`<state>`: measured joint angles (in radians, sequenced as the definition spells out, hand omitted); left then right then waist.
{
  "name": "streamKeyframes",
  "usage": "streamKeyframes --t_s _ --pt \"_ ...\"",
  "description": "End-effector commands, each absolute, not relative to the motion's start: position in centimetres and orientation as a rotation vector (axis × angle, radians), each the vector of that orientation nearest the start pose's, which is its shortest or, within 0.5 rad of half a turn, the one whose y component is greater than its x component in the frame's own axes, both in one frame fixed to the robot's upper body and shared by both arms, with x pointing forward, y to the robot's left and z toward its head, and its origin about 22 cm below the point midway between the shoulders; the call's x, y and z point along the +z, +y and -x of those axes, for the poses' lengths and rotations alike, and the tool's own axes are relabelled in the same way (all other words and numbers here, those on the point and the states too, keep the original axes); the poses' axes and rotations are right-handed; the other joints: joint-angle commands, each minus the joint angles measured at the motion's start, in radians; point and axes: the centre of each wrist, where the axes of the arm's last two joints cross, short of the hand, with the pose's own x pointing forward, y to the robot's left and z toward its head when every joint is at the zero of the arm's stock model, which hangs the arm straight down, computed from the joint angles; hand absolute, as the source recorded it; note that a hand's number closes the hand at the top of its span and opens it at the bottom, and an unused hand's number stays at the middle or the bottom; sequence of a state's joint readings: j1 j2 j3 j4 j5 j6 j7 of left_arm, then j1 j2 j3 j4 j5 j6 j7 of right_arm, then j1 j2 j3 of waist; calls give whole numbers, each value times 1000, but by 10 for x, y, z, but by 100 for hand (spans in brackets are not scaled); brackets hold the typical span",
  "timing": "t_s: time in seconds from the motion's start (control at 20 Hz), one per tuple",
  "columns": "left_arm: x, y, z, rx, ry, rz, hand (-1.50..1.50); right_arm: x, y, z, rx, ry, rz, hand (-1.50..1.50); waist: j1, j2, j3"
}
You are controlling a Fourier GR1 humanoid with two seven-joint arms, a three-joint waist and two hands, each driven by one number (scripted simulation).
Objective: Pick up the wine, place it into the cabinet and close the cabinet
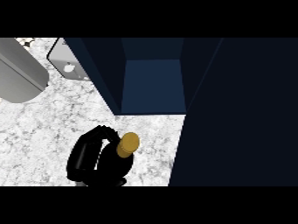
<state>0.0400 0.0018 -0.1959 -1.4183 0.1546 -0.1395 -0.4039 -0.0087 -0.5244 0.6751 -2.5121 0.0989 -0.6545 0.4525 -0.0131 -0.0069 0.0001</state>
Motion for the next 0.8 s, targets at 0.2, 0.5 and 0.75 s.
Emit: streamKeyframes --t_s 0.2,0.5,0.75 --pt "-19 157 -239 -30 -1808 251 150 207 -183 -71 129 -1949 -195 -150 -6 1 -1" --pt "-21 164 -263 -48 -1824 175 150 208 -185 -68 138 -1946 -183 -150 -9 2 -1" --pt "-7 148 -290 -83 -1824 129 150 200 -183 -73 123 -1956 -191 -150 -7 4 0"
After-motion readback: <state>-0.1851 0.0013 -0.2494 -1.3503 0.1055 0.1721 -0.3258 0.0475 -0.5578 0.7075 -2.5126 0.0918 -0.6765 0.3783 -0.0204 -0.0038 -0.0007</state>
